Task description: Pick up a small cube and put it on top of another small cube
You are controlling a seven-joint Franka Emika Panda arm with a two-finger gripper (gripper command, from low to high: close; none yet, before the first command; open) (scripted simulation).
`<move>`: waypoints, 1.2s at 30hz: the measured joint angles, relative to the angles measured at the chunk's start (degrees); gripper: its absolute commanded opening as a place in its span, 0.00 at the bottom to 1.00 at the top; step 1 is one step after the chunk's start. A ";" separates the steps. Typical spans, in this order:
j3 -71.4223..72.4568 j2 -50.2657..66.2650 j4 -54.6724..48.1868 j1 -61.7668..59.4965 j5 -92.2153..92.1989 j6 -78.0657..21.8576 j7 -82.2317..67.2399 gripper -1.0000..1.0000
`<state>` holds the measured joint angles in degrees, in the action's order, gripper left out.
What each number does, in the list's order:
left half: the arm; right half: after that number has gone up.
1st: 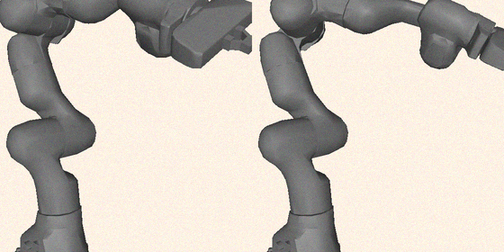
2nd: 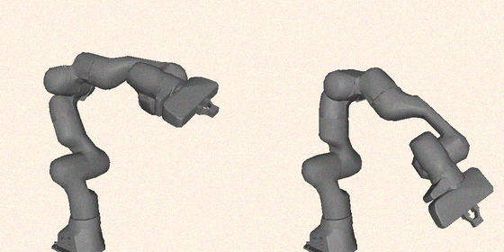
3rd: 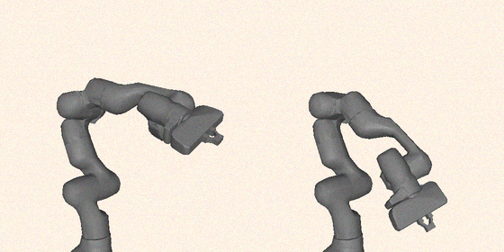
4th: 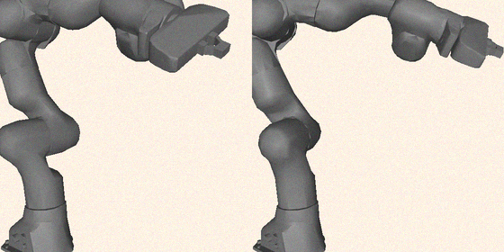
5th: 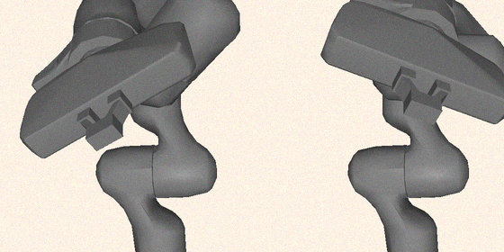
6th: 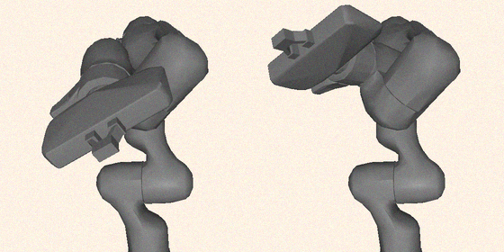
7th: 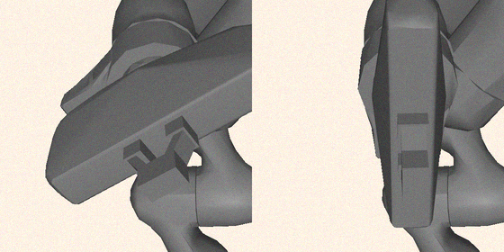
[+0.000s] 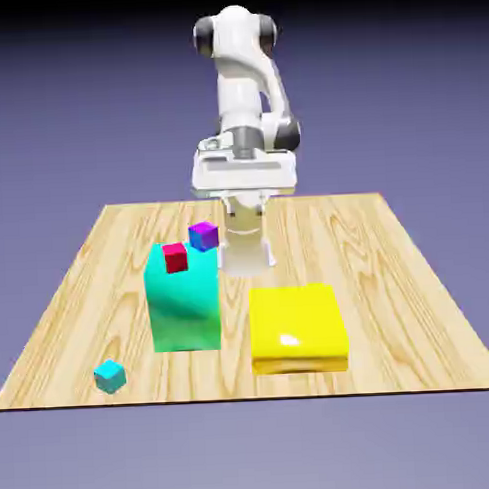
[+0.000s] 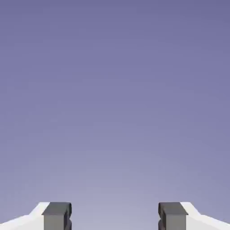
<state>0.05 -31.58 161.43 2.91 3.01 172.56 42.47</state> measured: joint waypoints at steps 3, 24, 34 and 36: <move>0.12 2.67 1.05 5.53 7.48 -3.60 0.04 0.50; 0.99 21.40 8.44 44.22 59.80 -28.82 0.32 0.50; 1.40 30.31 11.95 63.11 84.72 -40.83 0.46 0.50; 1.48 32.09 12.66 66.94 89.70 -43.23 0.49 0.50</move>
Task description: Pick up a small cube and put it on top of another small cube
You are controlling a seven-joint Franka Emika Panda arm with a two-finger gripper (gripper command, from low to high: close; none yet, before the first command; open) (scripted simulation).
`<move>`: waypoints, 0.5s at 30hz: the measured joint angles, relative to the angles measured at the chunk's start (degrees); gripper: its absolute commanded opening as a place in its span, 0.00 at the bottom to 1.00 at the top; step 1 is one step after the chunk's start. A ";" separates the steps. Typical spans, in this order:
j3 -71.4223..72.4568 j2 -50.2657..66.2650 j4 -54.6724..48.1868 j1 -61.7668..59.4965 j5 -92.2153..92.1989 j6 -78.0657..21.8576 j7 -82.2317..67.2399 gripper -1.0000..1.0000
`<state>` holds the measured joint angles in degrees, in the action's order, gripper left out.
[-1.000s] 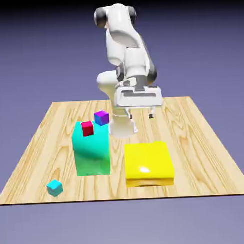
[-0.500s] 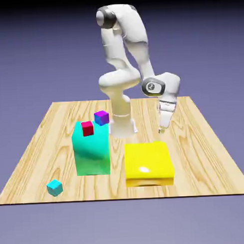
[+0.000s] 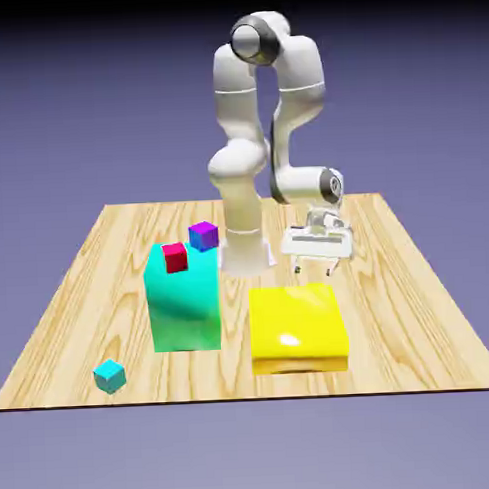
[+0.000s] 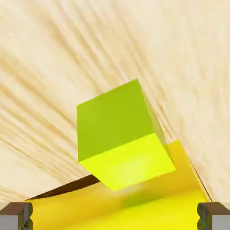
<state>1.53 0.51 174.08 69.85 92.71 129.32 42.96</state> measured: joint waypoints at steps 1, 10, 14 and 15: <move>0.04 0.89 0.35 1.88 2.49 -1.20 0.01 0.50; -3.07 13.07 -3.93 2.32 17.00 -4.76 6.49 0.50; -4.86 18.90 -6.73 0.83 22.30 -5.39 10.12 0.00; -4.86 18.90 -6.73 0.84 22.25 -5.39 10.09 0.00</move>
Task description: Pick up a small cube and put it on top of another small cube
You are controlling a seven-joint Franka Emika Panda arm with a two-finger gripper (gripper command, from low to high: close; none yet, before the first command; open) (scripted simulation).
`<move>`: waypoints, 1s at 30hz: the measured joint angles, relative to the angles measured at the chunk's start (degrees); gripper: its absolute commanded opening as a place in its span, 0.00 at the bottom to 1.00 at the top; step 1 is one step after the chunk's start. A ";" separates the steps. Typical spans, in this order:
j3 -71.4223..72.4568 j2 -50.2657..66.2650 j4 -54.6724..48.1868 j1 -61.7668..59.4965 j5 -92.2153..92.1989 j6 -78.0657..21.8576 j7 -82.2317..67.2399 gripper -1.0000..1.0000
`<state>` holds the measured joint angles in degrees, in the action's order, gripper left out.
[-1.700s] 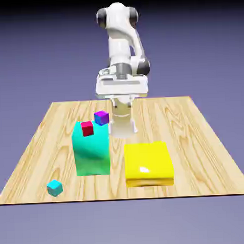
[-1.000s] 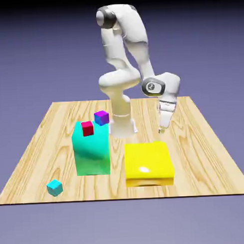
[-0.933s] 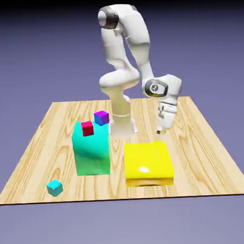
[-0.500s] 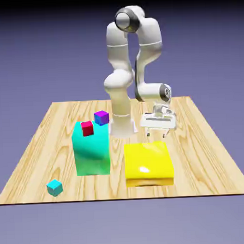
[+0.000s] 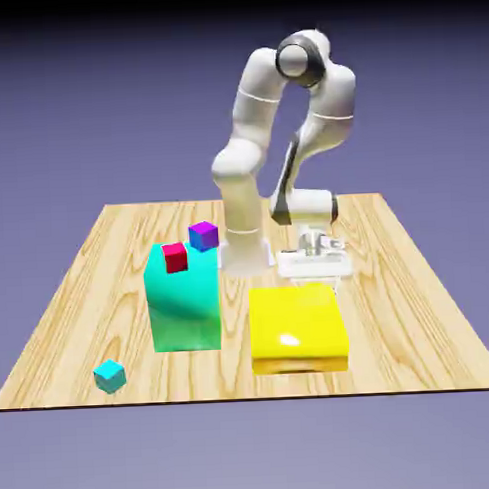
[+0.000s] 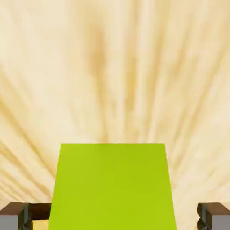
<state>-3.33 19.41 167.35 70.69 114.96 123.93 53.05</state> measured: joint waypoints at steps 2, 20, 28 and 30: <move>1.27 -4.14 2.00 1.06 -3.92 0.45 -2.66 0.00; -9.07 -38.91 2.83 -12.66 -23.13 -9.05 -37.52 0.00; -19.30 -55.43 -0.79 -24.87 -29.08 -16.89 -57.42 0.00; -21.86 -59.56 -1.69 -27.92 -30.57 -18.85 -62.39 0.00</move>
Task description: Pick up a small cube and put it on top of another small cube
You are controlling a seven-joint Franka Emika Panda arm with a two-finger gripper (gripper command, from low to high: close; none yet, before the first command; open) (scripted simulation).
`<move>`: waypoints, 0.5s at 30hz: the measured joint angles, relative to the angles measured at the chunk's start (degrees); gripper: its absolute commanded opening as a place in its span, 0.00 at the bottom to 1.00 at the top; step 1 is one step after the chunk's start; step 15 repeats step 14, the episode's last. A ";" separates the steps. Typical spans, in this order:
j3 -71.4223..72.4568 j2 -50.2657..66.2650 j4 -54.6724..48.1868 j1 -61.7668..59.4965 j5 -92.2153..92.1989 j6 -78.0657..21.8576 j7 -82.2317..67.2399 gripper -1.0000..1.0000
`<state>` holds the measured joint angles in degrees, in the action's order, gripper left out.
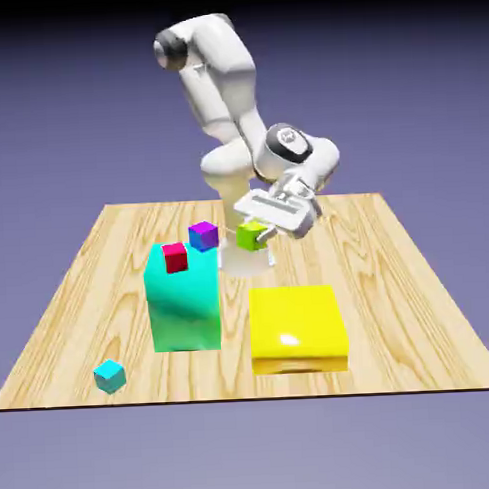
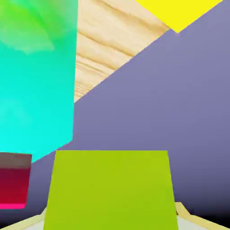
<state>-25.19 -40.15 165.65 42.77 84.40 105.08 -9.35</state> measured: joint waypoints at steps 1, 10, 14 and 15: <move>-1.28 -2.07 -0.45 -1.53 -0.74 -0.98 -2.49 0.00; -13.87 -3.62 -1.92 -7.44 5.21 1.91 -7.02 0.00; -16.52 -1.91 -1.90 -7.69 7.99 3.94 -5.77 1.00; -16.52 -1.91 -1.90 -7.69 7.99 3.94 -5.77 1.00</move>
